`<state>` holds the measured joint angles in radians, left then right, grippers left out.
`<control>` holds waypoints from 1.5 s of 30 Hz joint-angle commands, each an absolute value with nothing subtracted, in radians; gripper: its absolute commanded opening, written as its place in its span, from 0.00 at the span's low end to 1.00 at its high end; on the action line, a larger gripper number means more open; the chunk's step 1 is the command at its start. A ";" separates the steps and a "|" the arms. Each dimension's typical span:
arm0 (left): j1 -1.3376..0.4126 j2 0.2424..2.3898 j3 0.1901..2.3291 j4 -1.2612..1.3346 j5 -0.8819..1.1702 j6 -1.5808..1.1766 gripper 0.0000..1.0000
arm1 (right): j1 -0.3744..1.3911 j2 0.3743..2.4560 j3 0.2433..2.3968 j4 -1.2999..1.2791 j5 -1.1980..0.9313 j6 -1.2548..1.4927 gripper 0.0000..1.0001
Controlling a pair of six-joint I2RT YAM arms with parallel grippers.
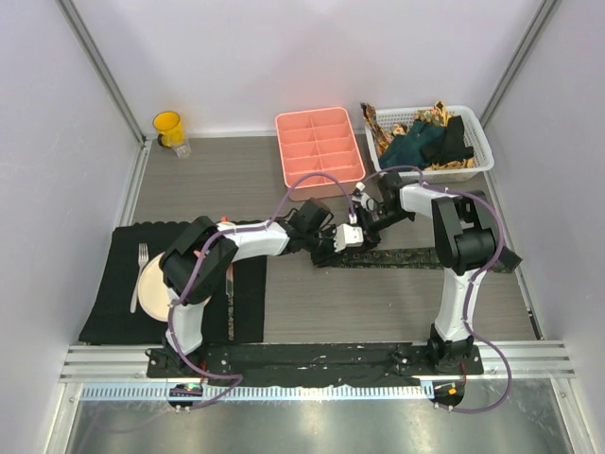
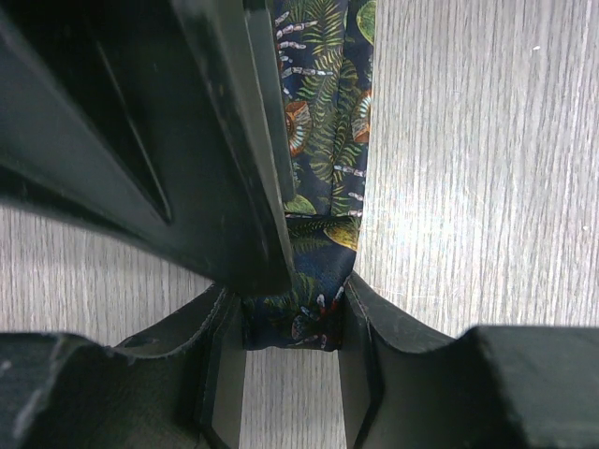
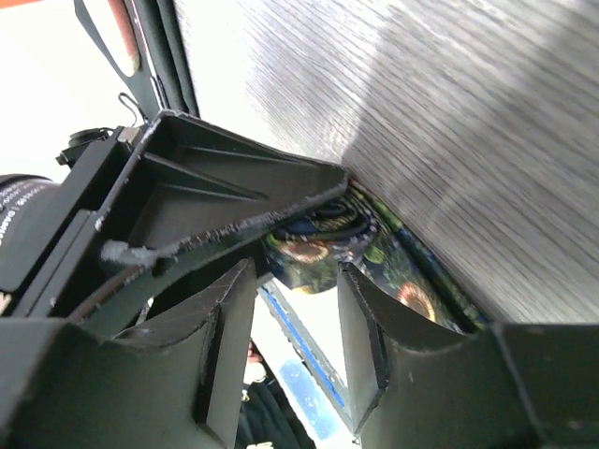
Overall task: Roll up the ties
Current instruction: Roll the tie at the center of the board.
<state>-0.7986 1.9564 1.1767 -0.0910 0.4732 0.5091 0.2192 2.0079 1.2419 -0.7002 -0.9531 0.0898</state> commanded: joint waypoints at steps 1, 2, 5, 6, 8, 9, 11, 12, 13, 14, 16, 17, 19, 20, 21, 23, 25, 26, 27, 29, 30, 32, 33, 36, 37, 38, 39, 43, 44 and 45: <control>-0.796 2.026 1.160 -0.255 0.354 0.560 0.26 | 0.245 2.029 1.246 -0.646 -0.974 0.133 0.45; -0.798 2.026 1.161 -0.265 0.359 0.566 0.26 | 0.247 2.037 1.250 -0.632 -0.939 0.135 0.43; -0.798 2.028 1.164 -0.273 0.356 0.574 0.27 | 0.247 2.066 1.252 -0.624 -0.893 0.132 0.28; -0.798 2.028 1.169 -0.278 0.351 0.575 0.27 | 0.244 2.071 1.250 -0.624 -0.878 0.130 0.21; -0.798 2.029 1.175 -0.288 0.347 0.574 0.30 | 0.242 2.075 1.240 -0.630 -0.867 0.124 0.02; -0.798 2.028 1.177 -0.291 0.348 0.574 0.32 | 0.239 2.075 1.236 -0.638 -0.858 0.114 0.01; -0.796 2.023 1.178 -0.287 0.351 0.571 0.42 | 0.232 2.074 1.227 -0.667 -0.844 0.082 0.01; -0.795 2.022 1.181 -0.287 0.354 0.560 0.45 | 0.226 2.074 1.223 -0.678 -0.832 0.068 0.01; -0.795 2.020 1.186 -0.287 0.360 0.555 0.48 | 0.213 2.075 1.220 -0.699 -0.819 0.051 0.01; -0.789 2.019 1.192 -0.284 0.371 0.549 0.55 | 0.207 2.079 1.209 -0.703 -0.807 0.028 0.01; -0.781 2.005 1.193 -0.265 0.417 0.522 0.61 | 0.195 2.083 1.200 -0.701 -0.773 0.009 0.01; -0.772 1.994 1.190 -0.241 0.440 0.509 0.65 | 0.192 2.091 1.192 -0.698 -0.759 0.006 0.01; -0.764 1.959 1.180 -0.201 0.512 0.477 0.68 | 0.187 2.097 1.186 -0.680 -0.721 -0.017 0.01; -0.758 1.945 1.160 -0.149 0.537 0.465 0.71 | 0.178 2.097 1.178 -0.669 -0.709 -0.018 0.01; -0.755 1.934 1.149 -0.120 0.563 0.456 0.72 | 0.173 2.097 1.172 -0.661 -0.701 -0.017 0.01; -0.755 1.913 1.129 -0.060 0.610 0.431 0.74 | 0.169 2.085 1.157 -0.637 -0.671 -0.018 0.01; -0.755 1.917 1.124 -0.020 0.647 0.402 0.76 | 0.169 2.074 1.137 -0.615 -0.643 -0.018 0.01; -0.755 1.924 1.127 -0.015 0.661 0.400 0.76 | 0.167 2.065 1.131 -0.608 -0.632 -0.017 0.01; -0.756 1.928 1.129 -0.009 0.672 0.397 0.78 | 0.169 2.051 1.124 -0.598 -0.620 -0.009 0.01; -0.756 1.947 1.124 0.040 0.704 0.380 0.79 | 0.169 2.037 1.101 -0.566 -0.592 -0.002 0.01; -0.758 1.953 1.127 0.055 0.709 0.373 0.79 | 0.169 2.030 1.095 -0.543 -0.586 -0.002 0.01; -0.765 1.974 1.134 0.106 0.706 0.339 0.80 | 0.170 2.028 1.088 -0.526 -0.577 0.023 0.01; -0.767 1.982 1.140 0.115 0.706 0.331 0.80 | 0.176 2.029 1.088 -0.519 -0.577 0.025 0.01; -0.775 2.003 1.150 0.146 0.683 0.314 0.78 | 0.196 2.036 1.097 -0.493 -0.569 0.018 0.01; -0.773 2.006 1.154 0.147 0.683 0.313 0.76 | 0.201 2.040 1.101 -0.485 -0.572 0.021 0.01; -0.775 2.013 1.155 0.143 0.669 0.324 0.74 | 0.207 2.040 1.103 -0.477 -0.578 0.025 0.01; -0.773 2.013 1.157 0.131 0.660 0.331 0.70 | 0.212 2.043 1.106 -0.465 -0.593 0.025 0.01; -0.772 1.973 1.096 0.051 0.615 0.425 0.49 | 0.248 2.048 1.123 -0.422 -0.618 0.026 0.01; -0.770 1.962 1.083 0.037 0.617 0.445 0.46 | 0.255 2.051 1.129 -0.417 -0.624 0.026 0.01; -0.770 1.938 1.069 0.008 0.608 0.472 0.38 | 0.256 2.051 1.134 -0.416 -0.630 0.026 0.01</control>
<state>-0.7700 1.9892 1.1282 0.0990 0.6407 0.3813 0.2203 2.0048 1.1332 -0.5579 -0.8539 0.0780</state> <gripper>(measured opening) 0.485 0.030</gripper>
